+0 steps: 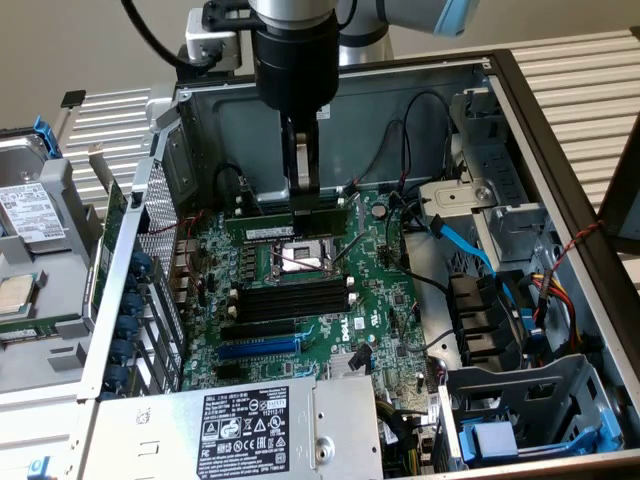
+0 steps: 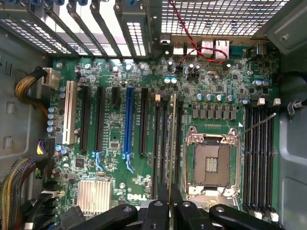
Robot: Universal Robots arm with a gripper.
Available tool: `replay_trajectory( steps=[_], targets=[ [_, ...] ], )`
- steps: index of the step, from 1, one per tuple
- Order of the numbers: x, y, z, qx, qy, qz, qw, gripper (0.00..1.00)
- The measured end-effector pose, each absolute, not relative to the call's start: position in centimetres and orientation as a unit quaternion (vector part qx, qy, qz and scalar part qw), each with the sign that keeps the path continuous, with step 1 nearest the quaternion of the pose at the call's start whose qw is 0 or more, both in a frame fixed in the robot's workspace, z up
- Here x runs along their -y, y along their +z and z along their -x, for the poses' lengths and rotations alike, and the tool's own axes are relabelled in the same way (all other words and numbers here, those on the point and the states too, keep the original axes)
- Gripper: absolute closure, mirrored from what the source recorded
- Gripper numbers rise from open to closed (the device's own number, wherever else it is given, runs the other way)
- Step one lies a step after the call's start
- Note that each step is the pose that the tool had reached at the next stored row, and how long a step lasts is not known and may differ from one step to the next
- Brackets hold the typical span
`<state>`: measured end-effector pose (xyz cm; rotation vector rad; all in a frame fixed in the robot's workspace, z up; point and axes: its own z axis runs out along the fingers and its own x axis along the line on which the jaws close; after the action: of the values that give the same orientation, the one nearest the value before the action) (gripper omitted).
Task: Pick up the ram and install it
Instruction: 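Insert the ram into the slot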
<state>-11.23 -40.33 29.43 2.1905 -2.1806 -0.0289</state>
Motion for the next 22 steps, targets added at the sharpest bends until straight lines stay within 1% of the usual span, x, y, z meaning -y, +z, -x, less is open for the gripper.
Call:
replay_trajectory(
  steps=[12,22],
  targets=[
    [40.4,27.3,11.2,0.705,-0.009,-0.708,0.025,0.86],
    [41.4,25.8,11.2,0.705,-0.012,-0.708,0.027,0.86]
  ],
)
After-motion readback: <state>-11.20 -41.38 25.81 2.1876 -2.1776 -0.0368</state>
